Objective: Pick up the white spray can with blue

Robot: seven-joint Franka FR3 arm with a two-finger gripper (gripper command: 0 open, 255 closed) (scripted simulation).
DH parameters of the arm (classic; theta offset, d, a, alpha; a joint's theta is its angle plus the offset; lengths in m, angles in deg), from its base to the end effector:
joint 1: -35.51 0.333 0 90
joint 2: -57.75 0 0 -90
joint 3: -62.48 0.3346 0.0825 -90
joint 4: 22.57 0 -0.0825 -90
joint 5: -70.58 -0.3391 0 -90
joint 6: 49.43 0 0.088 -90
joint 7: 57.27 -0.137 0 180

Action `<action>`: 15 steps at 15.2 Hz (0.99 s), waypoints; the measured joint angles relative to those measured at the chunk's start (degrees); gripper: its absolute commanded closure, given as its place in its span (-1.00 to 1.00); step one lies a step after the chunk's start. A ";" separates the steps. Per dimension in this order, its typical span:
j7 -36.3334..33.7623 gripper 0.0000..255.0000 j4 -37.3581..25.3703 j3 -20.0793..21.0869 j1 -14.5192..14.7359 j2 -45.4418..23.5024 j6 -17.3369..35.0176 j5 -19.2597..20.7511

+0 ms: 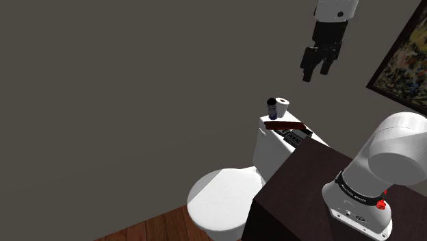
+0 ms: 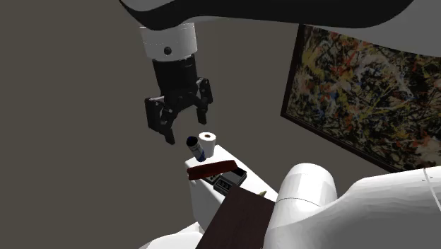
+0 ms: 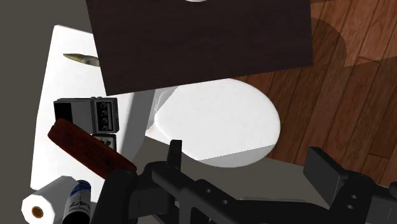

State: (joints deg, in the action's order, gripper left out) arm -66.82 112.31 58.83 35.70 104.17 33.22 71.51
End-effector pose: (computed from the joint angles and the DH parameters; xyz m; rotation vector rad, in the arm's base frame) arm 0.2244 -0.0224 0.5692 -3.0975 0.3205 0.1622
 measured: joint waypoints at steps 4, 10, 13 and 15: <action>0.83 -1.00 3.44 -0.60 -0.46 -0.19 4.56 1.57; 3.56 -1.00 11.19 -3.47 -2.40 -2.77 18.01 6.79; 4.18 -1.00 14.79 -4.72 -3.41 -5.06 25.57 9.26; 4.29 -1.00 16.66 -5.49 -4.01 -7.47 30.94 10.84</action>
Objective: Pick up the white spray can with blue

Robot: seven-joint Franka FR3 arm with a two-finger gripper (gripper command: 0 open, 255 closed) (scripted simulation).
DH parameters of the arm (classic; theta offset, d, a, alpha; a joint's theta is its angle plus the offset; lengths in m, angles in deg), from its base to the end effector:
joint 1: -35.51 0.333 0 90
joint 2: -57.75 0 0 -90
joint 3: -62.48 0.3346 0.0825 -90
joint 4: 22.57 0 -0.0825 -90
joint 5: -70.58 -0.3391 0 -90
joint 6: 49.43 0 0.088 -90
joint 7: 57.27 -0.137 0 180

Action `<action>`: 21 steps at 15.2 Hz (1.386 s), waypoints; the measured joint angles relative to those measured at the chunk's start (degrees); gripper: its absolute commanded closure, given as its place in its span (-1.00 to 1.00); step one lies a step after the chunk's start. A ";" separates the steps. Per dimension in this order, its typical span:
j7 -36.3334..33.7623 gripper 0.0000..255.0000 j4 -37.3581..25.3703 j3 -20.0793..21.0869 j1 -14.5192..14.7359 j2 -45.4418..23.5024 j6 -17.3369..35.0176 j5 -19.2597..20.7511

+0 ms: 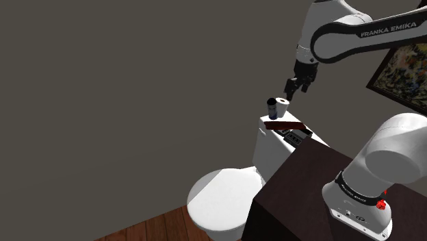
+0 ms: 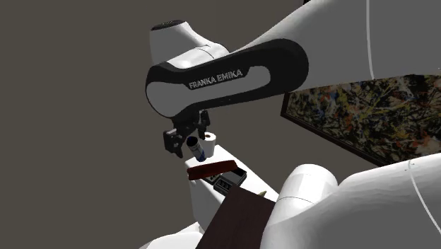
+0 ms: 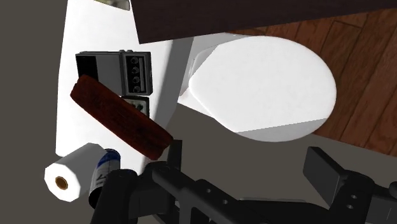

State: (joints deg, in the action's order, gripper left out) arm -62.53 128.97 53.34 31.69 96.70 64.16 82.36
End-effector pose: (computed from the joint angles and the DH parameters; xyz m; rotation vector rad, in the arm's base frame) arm 0.2794 -0.0852 0.4530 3.0364 -0.3084 0.0164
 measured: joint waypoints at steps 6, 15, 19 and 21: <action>0.78 -1.00 2.16 -2.99 -2.53 -9.17 15.10 5.21; 0.92 -1.00 -2.33 -7.64 -6.45 -30.65 38.42 12.19; 0.05 -1.00 -6.88 -8.84 -7.72 -40.77 46.88 14.17; -0.89 -1.00 -8.65 -9.64 -8.34 -45.11 50.89 15.71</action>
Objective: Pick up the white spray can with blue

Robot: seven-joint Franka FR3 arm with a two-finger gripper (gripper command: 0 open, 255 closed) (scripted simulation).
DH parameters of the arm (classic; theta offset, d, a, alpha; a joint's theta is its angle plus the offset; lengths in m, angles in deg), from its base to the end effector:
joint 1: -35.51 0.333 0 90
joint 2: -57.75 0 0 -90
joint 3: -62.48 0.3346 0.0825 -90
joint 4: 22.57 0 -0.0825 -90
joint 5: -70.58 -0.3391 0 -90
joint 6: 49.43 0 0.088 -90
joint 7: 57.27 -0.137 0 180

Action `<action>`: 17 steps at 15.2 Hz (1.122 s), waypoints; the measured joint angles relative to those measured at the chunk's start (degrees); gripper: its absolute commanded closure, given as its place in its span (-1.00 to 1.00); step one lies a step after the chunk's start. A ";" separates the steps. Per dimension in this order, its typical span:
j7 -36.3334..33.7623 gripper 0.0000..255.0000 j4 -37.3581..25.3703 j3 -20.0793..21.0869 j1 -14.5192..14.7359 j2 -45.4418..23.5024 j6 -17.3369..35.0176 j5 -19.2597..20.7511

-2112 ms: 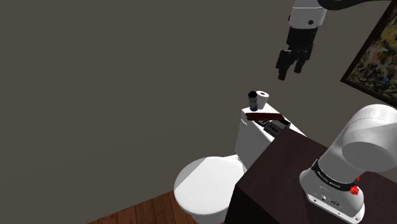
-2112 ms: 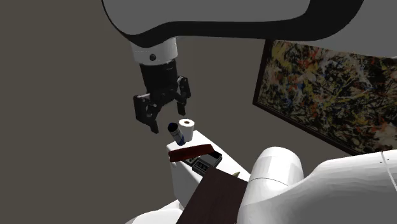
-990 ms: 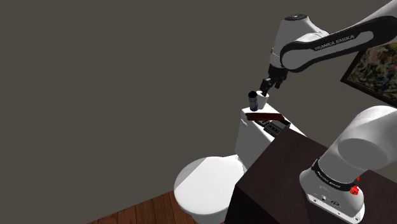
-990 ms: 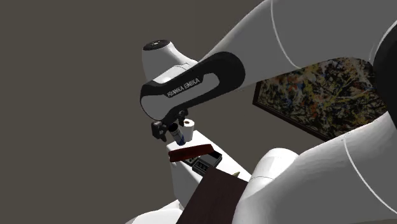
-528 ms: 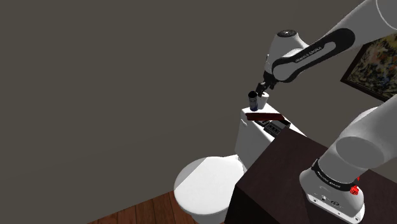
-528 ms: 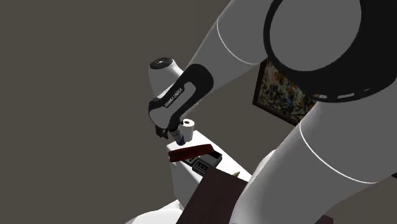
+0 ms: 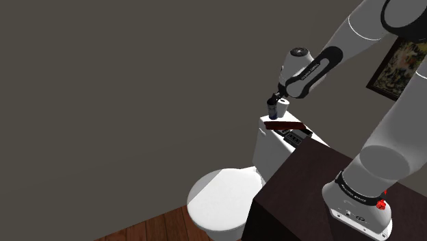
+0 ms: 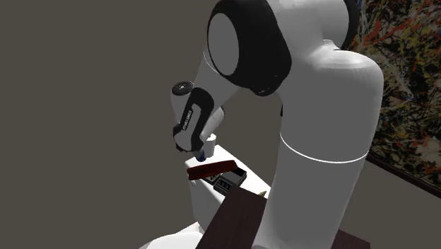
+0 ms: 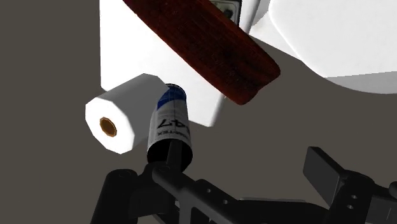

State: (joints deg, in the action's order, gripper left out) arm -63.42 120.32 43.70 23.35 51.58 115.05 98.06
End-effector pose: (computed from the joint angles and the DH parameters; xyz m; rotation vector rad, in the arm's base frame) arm 0.4228 -0.2279 0.2989 2.8398 -0.2773 0.2970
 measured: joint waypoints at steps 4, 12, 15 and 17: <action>-1.21 -1.00 -5.91 -1.05 -0.94 -9.27 6.31 1.28; -0.26 -1.00 -21.31 -0.71 -5.29 -26.75 14.34 -0.23; -0.74 -1.00 -23.06 -1.12 -5.20 -29.49 15.82 -0.39; -1.18 -1.00 -23.97 -1.42 -4.98 -31.43 16.87 -0.57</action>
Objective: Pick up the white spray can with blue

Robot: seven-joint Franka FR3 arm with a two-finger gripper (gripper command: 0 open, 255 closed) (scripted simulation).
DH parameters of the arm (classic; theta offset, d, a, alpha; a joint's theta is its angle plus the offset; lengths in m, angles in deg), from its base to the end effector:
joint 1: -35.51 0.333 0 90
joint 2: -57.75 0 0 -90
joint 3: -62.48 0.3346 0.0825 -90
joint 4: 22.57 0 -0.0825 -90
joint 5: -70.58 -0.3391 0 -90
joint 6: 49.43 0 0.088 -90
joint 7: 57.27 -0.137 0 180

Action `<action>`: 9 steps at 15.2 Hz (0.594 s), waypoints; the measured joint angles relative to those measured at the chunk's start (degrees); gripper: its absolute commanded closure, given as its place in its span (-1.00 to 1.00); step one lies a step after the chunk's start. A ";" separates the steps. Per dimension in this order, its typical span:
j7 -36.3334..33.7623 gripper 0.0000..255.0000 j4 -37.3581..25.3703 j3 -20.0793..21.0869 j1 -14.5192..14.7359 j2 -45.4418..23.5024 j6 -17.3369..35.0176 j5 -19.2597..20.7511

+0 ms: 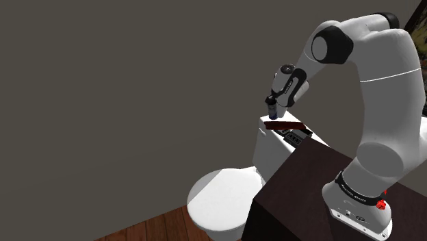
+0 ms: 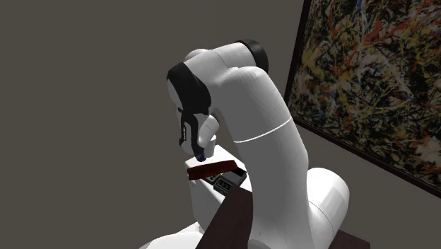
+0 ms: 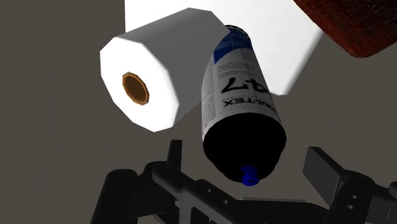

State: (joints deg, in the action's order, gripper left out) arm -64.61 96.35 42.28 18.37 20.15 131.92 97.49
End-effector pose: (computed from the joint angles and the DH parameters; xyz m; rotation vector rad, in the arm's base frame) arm 0.5183 -0.3277 0.1912 2.7125 -0.2569 0.4489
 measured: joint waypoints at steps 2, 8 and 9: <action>-0.32 -1.00 -0.62 -0.25 0.11 -1.58 0.95 -0.14; -0.88 1.00 -1.05 -0.78 0.79 -2.85 1.92 -0.34; -0.89 1.00 -1.05 -0.80 0.81 -2.87 1.95 -0.34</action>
State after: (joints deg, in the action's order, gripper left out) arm -65.49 95.30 41.48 19.18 17.28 133.87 97.15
